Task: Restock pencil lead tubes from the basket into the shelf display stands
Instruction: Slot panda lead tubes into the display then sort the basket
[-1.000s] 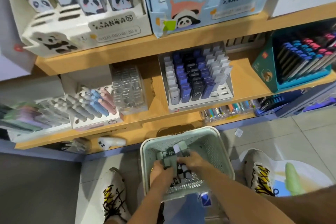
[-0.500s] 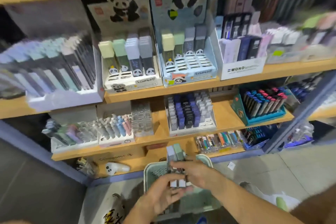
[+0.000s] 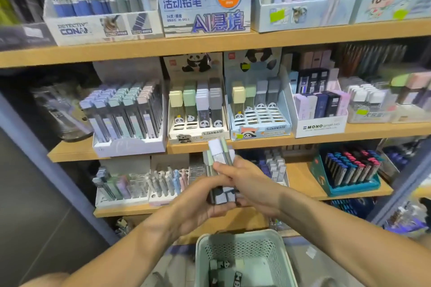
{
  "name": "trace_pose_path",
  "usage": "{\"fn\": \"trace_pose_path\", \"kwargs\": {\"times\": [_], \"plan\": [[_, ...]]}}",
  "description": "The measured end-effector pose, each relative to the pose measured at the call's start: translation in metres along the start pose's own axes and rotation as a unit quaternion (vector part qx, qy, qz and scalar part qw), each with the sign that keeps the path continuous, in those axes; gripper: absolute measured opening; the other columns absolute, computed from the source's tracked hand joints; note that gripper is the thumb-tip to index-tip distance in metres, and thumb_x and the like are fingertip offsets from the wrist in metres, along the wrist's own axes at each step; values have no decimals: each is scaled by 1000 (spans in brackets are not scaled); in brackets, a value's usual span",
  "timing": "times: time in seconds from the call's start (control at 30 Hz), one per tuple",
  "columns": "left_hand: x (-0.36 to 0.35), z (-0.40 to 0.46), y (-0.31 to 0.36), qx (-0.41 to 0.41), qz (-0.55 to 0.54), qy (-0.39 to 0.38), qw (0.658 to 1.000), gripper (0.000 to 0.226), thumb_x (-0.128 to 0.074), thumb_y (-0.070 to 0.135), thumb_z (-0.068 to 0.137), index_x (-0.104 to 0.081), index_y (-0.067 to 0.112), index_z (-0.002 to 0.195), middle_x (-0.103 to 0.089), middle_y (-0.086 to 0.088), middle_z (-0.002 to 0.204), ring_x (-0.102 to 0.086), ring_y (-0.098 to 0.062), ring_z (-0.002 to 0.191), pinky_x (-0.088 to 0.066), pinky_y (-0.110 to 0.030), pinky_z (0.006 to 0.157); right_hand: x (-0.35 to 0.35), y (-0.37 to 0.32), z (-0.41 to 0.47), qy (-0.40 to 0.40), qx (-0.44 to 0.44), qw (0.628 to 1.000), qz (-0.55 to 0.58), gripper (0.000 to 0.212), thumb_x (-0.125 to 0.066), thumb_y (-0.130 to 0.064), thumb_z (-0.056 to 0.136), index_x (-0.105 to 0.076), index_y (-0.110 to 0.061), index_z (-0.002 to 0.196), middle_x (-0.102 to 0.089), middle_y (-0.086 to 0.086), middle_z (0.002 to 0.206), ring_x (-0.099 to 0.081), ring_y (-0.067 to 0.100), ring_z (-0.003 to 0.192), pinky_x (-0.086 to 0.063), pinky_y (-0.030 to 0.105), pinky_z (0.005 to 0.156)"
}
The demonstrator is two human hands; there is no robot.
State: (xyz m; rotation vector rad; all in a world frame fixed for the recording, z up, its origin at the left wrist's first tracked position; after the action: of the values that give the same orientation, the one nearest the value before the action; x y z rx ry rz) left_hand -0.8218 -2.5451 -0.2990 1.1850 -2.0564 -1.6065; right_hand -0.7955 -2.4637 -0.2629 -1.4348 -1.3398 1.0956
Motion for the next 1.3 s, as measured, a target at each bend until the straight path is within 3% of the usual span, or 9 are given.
{"fn": "trace_pose_path", "kwargs": {"times": [0.13, 0.27, 0.37, 0.47, 0.7, 0.87, 1.0, 1.1, 1.3], "plan": [[2, -2, 20, -24, -18, -13, 999, 29, -59, 8, 97, -67, -4, 122, -76, -15, 97, -75, -21, 86, -62, -29, 72, -4, -21, 5, 7, 51, 998, -34, 52, -49, -47, 105, -30, -30, 149, -55, -21, 131, -53, -1, 119, -39, 31, 108], [9, 5, 17, -43, -44, 7, 998, 48, -68, 10, 83, -63, -4, 129, -69, -31, 121, -70, -41, 112, -54, -60, 102, -2, -11, 20, 69, 69, 992, -83, 37, -49, -50, 98, -47, -29, 129, -62, -5, 124, -59, 9, 114, -50, 33, 94], [11, 11, 14, -46, -49, 25, 997, 55, -67, 13, 77, -62, -6, 129, -70, -26, 106, -69, -32, 93, -63, -45, 75, 7, -10, 21, 145, 79, 957, -240, 28, -44, -50, 97, -49, -27, 111, -47, -6, 108, -43, 18, 112, -41, 41, 99], [11, 12, 15, -48, -46, 27, 997, 65, -68, 17, 69, -60, -10, 127, -65, -21, 93, -67, -26, 80, -56, -35, 60, 8, -13, 18, 158, 100, 920, -344, 15, -37, -42, 104, -45, -32, 96, -41, -8, 104, -36, 16, 104, -37, 43, 101], [4, 9, 21, -79, -59, 33, 995, 55, -81, 17, 65, -66, 2, 116, -69, -16, 89, -68, -25, 77, -52, -36, 67, 13, -11, 14, 184, 101, 970, -124, 43, -29, -59, 74, -53, -26, 89, -43, -3, 105, -47, 21, 109, -49, 49, 96], [11, -2, 36, -120, -85, 52, 988, 31, -68, 12, 83, -62, -4, 109, -71, -20, 86, -68, -28, 70, -54, -32, 52, 8, -25, 6, 91, 182, 979, 0, 26, -48, -24, 108, -72, -16, 115, -48, 15, 110, -56, 11, 64, -46, 28, 42], [19, -5, 38, -124, -59, 73, 988, 36, -72, 15, 89, -66, -9, 115, -71, -27, 90, -66, -31, 70, -50, -28, 46, 24, -30, 2, 136, 174, 975, 37, 25, -67, -7, 95, -71, -23, 114, -69, 7, 96, -64, 10, 66, -51, 21, 46], [21, -8, 40, -124, -26, 87, 988, 29, -69, 16, 93, -68, 0, 117, -74, -24, 92, -66, -27, 64, -48, -25, 44, 34, -34, 4, 157, 185, 969, 33, 35, -75, -1, 87, -70, -24, 112, -77, -3, 95, -71, 7, 80, -55, 16, 67], [28, -9, 37, -109, -8, 99, 989, 35, -74, 19, 90, -66, 1, 119, -75, -29, 98, -66, -25, 64, -50, -25, 47, 35, -49, 0, 140, 262, 954, -31, 61, -76, -3, 88, -62, -44, 131, -67, 15, 101, -65, 28, 88, -58, 31, 85]]}}
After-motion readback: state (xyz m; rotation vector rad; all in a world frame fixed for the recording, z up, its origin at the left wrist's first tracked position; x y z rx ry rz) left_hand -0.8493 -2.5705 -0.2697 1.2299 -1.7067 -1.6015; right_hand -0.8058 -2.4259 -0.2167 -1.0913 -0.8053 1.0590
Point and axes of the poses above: each hand's wrist, its own z-axis towards the middle knuckle, its own x-axis out of the back of the hand, y = z × x, the point moved 8 cm from there along z, towards the middle knuckle
